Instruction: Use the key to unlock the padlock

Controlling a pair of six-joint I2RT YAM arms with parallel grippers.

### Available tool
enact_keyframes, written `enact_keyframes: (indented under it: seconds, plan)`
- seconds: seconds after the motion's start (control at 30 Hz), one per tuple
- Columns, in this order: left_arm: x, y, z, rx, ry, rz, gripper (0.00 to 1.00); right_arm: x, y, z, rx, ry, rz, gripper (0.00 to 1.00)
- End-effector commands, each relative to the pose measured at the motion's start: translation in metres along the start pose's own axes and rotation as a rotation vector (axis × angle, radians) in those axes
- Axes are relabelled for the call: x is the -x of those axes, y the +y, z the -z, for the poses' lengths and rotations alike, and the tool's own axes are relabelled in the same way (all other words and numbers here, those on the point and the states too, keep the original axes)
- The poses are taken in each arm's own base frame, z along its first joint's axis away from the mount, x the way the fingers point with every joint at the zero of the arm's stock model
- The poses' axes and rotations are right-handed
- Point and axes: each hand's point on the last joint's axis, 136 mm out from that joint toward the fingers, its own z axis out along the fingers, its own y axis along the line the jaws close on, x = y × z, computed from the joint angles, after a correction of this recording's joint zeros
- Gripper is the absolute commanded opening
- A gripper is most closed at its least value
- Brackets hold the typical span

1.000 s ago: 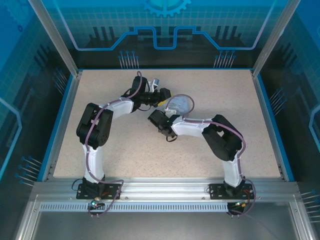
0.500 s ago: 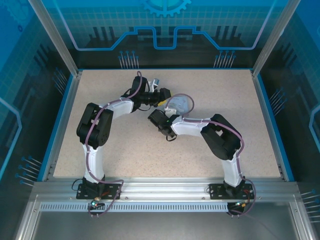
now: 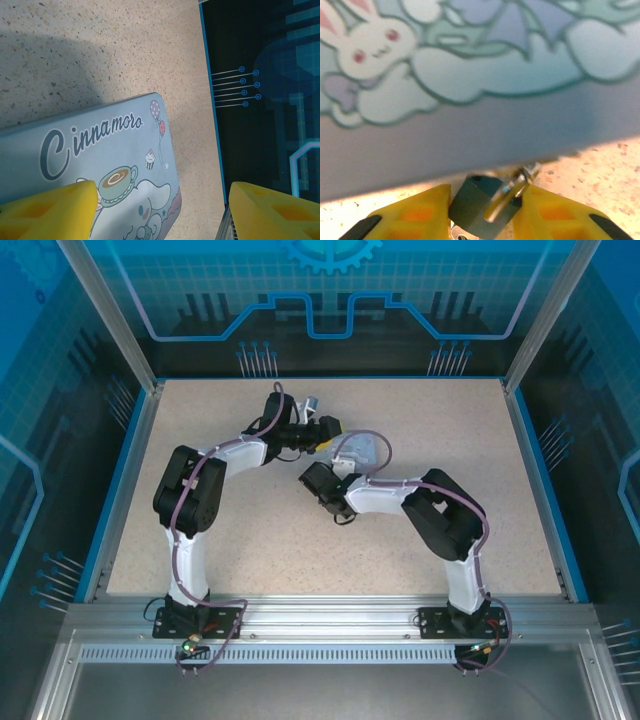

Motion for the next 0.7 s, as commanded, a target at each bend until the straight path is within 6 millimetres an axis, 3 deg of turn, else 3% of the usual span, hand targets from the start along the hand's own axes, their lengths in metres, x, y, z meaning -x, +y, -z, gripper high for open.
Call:
enact_keyframes:
  seconds: [0.0, 0.13, 0.33, 0.43, 0.67]
  plan:
    - [-0.002, 0.021, -0.002, 0.047, 0.003, 0.018, 0.71, -0.003, -0.009, 0.005, 0.004, -0.013, -0.014, 0.29]
    - [-0.002, 0.022, -0.001, 0.050, 0.003, 0.020, 0.71, -0.006, -0.010, 0.006, 0.053, -0.018, -0.024, 0.28]
    - [-0.002, 0.024, 0.000, 0.061, 0.001, 0.022, 0.71, -0.012, -0.008, 0.006, 0.228, -0.018, -0.085, 0.36]
    - [-0.003, 0.025, 0.001, 0.068, -0.001, 0.023, 0.71, -0.020, -0.023, 0.005, 0.252, -0.002, -0.130, 0.53]
    - [-0.004, 0.026, 0.003, 0.079, -0.001, 0.022, 0.71, -0.021, -0.064, 0.017, 0.167, 0.000, -0.172, 0.57]
